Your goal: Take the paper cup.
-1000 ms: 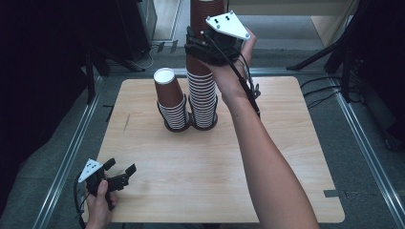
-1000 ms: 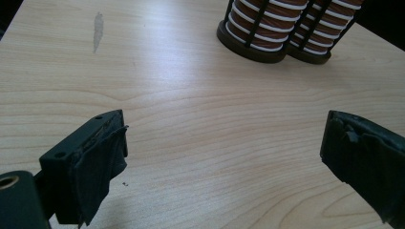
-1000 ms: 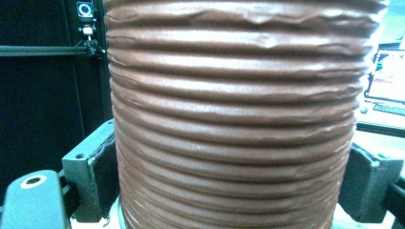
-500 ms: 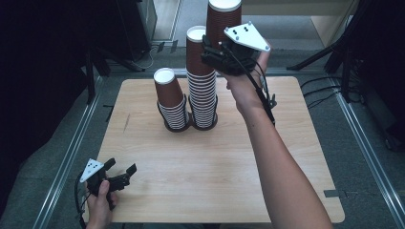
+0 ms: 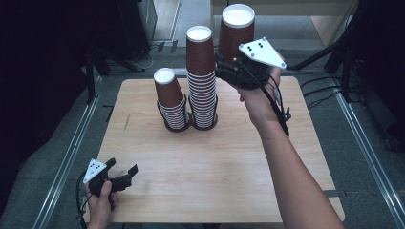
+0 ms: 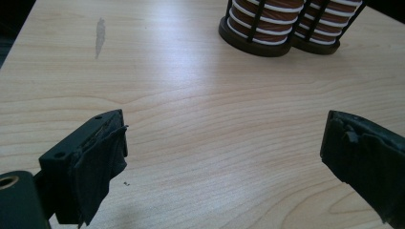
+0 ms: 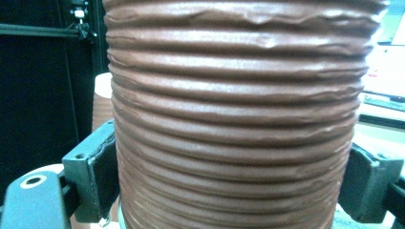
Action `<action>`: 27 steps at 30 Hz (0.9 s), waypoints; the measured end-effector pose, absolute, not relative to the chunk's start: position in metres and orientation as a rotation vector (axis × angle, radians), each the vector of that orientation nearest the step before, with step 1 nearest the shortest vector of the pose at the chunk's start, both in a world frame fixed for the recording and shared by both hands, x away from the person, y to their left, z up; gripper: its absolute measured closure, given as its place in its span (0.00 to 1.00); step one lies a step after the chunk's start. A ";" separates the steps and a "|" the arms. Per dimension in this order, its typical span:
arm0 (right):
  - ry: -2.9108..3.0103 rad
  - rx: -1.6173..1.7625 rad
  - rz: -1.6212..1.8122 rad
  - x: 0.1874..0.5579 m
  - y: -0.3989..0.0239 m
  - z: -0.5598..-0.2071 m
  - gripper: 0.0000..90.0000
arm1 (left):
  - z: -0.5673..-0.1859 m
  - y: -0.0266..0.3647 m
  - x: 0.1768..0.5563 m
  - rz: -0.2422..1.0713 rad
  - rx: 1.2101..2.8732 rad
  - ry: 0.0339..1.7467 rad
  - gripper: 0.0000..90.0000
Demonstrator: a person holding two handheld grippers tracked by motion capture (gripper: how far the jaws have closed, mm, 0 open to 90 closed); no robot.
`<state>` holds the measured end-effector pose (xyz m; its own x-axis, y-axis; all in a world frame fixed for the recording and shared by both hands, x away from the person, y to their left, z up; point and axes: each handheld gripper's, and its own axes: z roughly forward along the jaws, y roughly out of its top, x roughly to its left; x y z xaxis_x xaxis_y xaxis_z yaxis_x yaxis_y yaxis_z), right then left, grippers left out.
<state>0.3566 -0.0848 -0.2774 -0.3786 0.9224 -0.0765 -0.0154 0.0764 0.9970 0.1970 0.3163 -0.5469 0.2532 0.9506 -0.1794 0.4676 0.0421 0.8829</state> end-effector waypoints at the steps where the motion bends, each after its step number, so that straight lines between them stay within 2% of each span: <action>1: 1.530 0.938 1.424 0.355 -0.086 -0.279 0.13 | -0.547 0.315 0.197 0.642 1.581 1.356 0.02; 11: 1.548 0.919 1.419 0.343 -0.096 -0.292 0.13 | -0.538 0.311 0.202 0.658 1.570 1.352 0.02; 27: 1.591 0.882 1.412 0.327 -0.099 -0.323 0.13 | -0.506 0.270 0.227 0.656 1.610 1.236 0.02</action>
